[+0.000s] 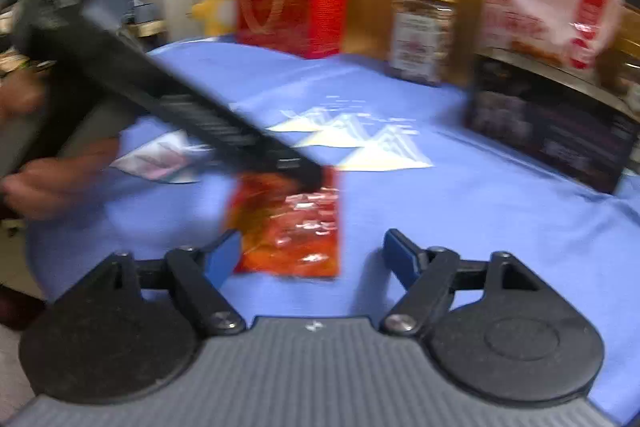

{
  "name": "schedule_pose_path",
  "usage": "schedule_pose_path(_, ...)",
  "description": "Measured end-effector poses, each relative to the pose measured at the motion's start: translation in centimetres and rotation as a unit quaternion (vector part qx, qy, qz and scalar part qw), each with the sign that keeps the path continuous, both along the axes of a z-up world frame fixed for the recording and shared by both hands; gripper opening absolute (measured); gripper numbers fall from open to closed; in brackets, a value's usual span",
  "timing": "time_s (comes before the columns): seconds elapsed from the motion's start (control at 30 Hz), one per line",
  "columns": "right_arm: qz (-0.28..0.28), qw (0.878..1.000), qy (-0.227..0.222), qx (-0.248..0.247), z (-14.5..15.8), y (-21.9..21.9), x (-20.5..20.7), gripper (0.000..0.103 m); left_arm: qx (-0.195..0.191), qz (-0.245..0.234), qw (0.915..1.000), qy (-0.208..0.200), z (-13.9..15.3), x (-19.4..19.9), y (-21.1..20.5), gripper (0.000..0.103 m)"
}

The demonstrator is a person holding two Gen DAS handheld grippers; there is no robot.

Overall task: Organize snacks
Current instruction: 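Reach the left tool to the red jerky bag and grasp it, then carry the red jerky bag into the tin box and open the left tool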

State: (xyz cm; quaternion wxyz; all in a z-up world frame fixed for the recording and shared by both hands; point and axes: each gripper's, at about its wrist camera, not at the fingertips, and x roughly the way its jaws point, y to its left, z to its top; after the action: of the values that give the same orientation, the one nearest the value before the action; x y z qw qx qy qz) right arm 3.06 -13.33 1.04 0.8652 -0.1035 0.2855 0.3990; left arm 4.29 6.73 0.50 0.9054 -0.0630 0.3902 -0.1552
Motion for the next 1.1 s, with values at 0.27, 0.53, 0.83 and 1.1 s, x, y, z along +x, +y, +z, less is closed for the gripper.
schedule_pose_path(0.27, -0.120, 0.993, -0.009, 0.003, 0.0, -6.3, 1.3, 0.081, -0.038, -0.030, 0.9987, 0.016, -0.2, -0.4, -3.1, 0.040)
schedule_pose_path(0.53, -0.086, 0.996, -0.005, 0.001, -0.8, -5.1, 0.1, 0.080, -0.039, -0.024, 0.9988, 0.017, -0.2, 0.1, -3.6, 0.039)
schedule_pose_path(0.83, -0.040, 0.999, -0.022, 0.017, -0.7, -2.5, -0.7, 0.055, -0.032, -0.019, 0.9992, -0.013, -0.4, -1.2, -4.0, 0.039)
schedule_pose_path(1.1, -0.069, 0.995, -0.052, 0.041, 0.7, -3.6, -0.5, 0.038, -0.041, -0.031, 0.9980, -0.036, 2.2, 0.5, -5.1, 0.038)
